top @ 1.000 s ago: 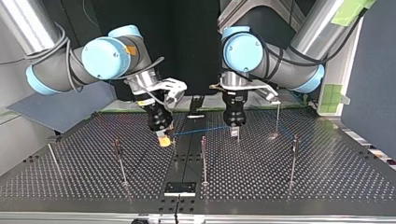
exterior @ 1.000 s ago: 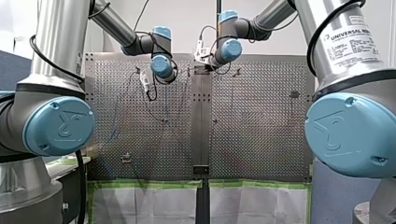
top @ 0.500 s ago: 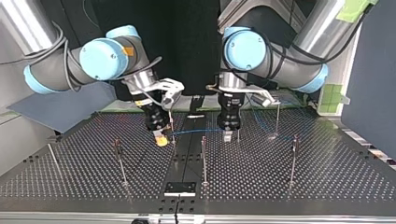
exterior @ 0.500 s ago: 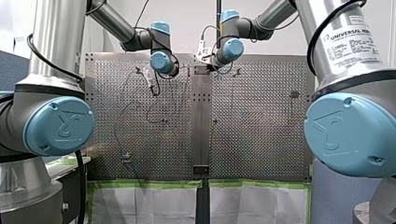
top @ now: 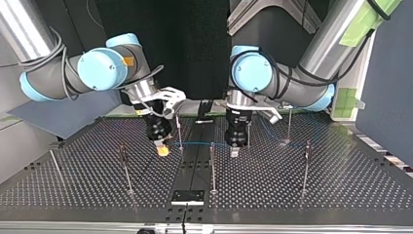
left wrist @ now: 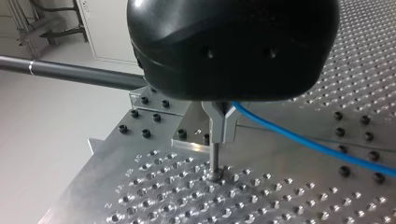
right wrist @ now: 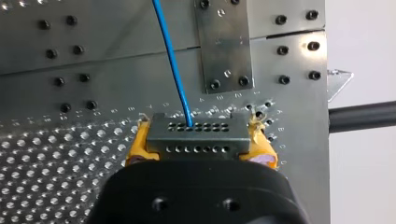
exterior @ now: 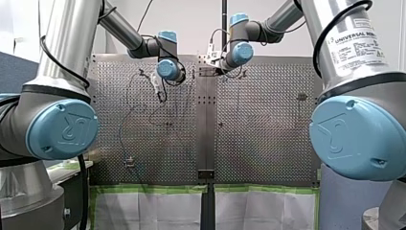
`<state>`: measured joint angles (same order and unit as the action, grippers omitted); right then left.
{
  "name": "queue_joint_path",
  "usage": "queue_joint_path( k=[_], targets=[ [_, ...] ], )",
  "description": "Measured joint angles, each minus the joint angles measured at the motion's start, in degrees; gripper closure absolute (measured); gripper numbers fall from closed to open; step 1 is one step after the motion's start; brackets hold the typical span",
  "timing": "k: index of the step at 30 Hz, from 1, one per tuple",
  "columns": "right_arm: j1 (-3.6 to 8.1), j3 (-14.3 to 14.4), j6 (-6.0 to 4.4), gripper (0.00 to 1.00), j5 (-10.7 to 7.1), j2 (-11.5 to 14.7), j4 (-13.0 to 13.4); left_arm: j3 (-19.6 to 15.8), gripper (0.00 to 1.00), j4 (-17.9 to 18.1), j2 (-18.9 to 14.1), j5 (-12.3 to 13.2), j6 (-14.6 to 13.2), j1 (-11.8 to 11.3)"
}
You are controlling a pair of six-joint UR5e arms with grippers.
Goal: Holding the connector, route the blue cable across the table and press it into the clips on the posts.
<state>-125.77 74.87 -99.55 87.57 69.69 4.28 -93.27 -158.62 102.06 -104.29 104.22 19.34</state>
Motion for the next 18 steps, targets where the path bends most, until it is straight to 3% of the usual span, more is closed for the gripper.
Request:
queue_joint_path(
  k=[18],
  targets=[
    [2.90, -2.80, -0.45, 1.00, -1.25, -2.43, 0.17, 10.07, 1.00, -2.52, 8.33, 0.70, -0.68, -1.93]
  ],
)
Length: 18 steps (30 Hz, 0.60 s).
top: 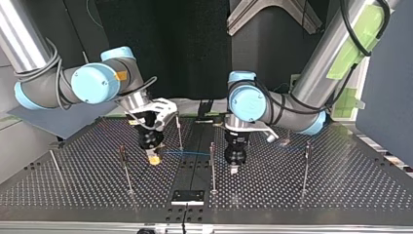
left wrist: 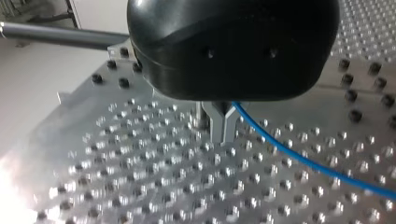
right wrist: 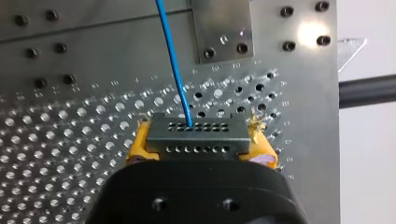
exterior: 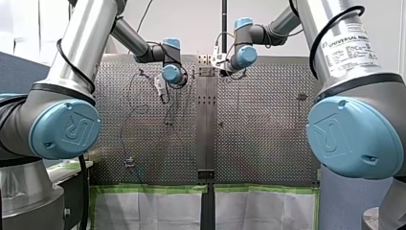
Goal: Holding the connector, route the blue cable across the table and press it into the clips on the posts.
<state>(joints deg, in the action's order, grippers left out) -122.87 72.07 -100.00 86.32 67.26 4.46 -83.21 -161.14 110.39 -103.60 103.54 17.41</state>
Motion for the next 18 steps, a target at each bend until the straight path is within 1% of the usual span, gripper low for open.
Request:
queue_joint_path(
  k=[5, 10, 11, 12, 13, 14, 15, 16, 17, 18],
  targets=[
    [0.89, -1.61, -0.42, 1.00, -0.54, -1.17, 0.03, 0.55, 1.00, -0.37, 0.40, 0.57, 0.03, -1.62],
    [1.60, -2.46, -0.55, 1.00, -0.82, -1.86, 0.10, 0.55, 1.00, -0.96, 0.42, 0.69, 0.02, -2.13],
    [1.71, -2.51, -0.55, 1.00, -0.84, -1.91, 0.11, 0.57, 0.84, -1.02, 0.41, 0.72, 0.01, -2.15],
    [1.85, -2.54, -0.55, 1.00, -0.88, -1.94, 0.11, 0.58, 0.84, -1.07, 0.40, 0.75, 0.01, -2.16],
    [1.93, -2.56, -0.56, 1.00, -0.92, -1.95, 0.12, 0.59, 0.68, -1.14, 0.40, 0.77, 0.02, -2.13],
    [2.01, -2.59, -0.56, 1.00, -0.97, -1.96, 0.12, 0.59, 0.56, -1.19, 0.40, 0.78, 0.05, -2.08],
    [2.11, -2.61, -0.56, 1.00, -1.07, -1.97, 0.12, 0.59, 0.56, -1.24, 0.39, 0.79, 0.10, -2.01],
    [2.17, -2.61, -0.56, 1.00, -1.13, -1.97, 0.12, 0.60, 0.44, -1.35, 0.39, 0.80, 0.15, -1.90],
    [2.22, -2.61, -0.56, 1.00, -1.19, -1.98, 0.12, 0.60, 0.24, -1.47, 0.39, 0.79, 0.18, -1.81],
    [2.28, -2.63, -0.57, 1.00, -1.23, -1.98, 0.12, 0.60, 0.24, -1.64, 0.39, 0.77, 0.21, -1.73]
  ],
)
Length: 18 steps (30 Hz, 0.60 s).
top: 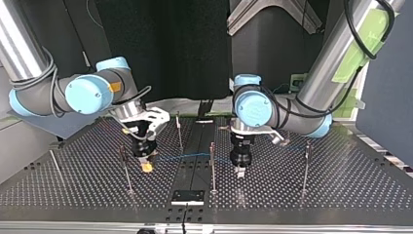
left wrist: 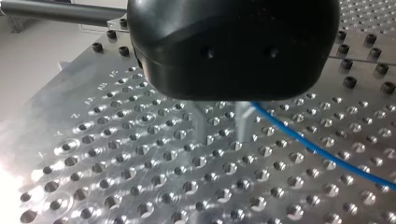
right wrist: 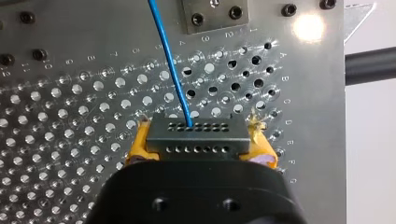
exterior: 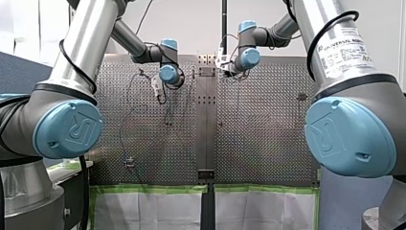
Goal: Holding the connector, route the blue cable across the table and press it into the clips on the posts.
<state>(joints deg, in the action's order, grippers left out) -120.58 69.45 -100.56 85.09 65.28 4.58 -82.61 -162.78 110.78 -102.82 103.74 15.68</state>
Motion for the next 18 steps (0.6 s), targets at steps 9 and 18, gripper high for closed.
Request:
queue_joint_path(
  k=[9, 18],
  targets=[
    [0.26, 0.01, 0.00, 1.00, -0.08, -0.01, 0.00, -0.01, 0.00, -3.54, -0.20, -0.27, 0.04, 0.50],
    [0.38, 0.02, 0.16, 1.00, -0.09, -0.03, -0.08, -0.73, 0.00, -8.64, -2.79, -0.40, -0.90, 1.80]
  ],
)
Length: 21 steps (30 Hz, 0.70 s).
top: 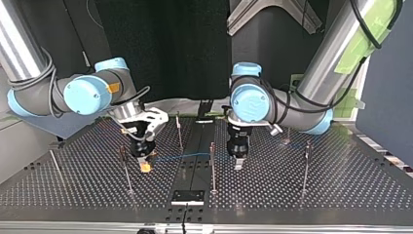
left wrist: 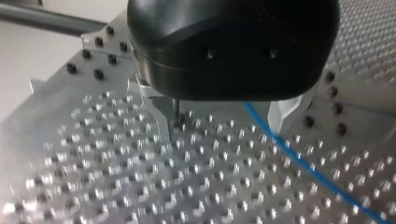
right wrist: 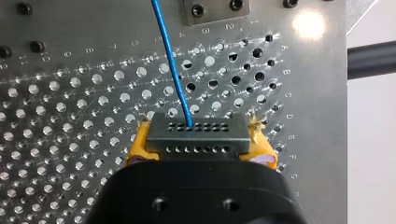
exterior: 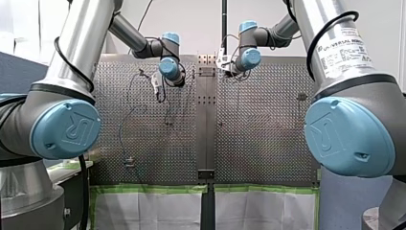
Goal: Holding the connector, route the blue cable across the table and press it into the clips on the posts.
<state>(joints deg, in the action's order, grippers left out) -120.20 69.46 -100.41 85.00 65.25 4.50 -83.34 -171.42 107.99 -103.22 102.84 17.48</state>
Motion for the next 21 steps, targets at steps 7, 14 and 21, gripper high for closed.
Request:
queue_joint_path(
  k=[7, 14, 21],
  targets=[
    [0.02, 0.01, 0.09, 1.00, 0.00, 0.01, -0.02, -3.78, 0.00, -0.87, -4.42, 0.05, -0.43, 1.35],
    [0.02, 0.02, 0.11, 1.00, 0.00, 0.05, -0.01, -7.88, 0.00, 0.27, -8.65, 0.10, -0.23, 2.29],
    [0.13, 0.00, -0.05, 1.00, 0.01, 0.37, -0.15, -11.44, 0.00, 0.64, -13.11, 0.51, -0.97, 3.69]
  ],
)
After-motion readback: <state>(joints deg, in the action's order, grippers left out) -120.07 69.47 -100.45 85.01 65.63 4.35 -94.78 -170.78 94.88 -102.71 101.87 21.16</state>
